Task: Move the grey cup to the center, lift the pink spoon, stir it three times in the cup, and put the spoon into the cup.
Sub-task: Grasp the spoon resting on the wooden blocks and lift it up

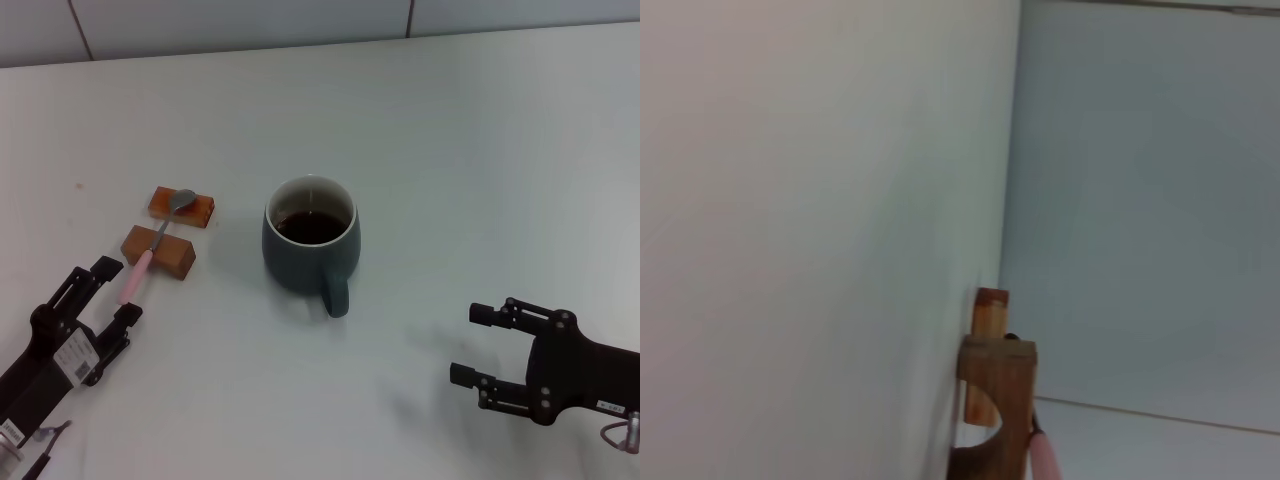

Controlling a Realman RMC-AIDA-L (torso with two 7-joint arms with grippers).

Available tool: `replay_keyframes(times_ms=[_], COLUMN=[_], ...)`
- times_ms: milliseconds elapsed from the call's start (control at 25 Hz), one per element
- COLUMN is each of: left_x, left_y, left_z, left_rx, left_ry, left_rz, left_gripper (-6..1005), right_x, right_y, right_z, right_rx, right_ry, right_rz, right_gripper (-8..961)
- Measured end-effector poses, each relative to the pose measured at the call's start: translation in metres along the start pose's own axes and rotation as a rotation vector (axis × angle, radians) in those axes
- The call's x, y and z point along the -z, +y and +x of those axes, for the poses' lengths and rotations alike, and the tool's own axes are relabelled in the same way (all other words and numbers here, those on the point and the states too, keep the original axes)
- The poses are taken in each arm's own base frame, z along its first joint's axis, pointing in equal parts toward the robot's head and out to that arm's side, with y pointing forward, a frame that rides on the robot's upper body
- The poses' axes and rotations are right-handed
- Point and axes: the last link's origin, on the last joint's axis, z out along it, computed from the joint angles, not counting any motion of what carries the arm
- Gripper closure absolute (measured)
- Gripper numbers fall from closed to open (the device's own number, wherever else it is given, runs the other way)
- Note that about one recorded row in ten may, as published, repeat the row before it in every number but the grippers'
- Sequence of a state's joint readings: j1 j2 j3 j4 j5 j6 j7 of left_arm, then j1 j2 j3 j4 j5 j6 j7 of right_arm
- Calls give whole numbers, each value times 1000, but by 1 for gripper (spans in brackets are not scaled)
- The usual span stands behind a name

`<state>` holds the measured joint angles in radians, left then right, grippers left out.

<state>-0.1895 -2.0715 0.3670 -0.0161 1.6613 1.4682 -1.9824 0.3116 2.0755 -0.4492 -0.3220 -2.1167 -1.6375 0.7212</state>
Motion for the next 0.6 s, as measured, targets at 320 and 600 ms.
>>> replay_keyframes(times_ms=[320, 600], left_x=[-16, -23], left_y=[0, 0], left_z=[0, 0], left_rx=[3, 11], left_ry=[-1, 21], left_rz=[16, 12], left_gripper=[190, 190], right_x=[0, -1], right_y=[-1, -4], right_z=[-1, -1], right_rx=[2, 7], right_ry=[-2, 3], right_rz=[5, 11], right_gripper=[208, 208])
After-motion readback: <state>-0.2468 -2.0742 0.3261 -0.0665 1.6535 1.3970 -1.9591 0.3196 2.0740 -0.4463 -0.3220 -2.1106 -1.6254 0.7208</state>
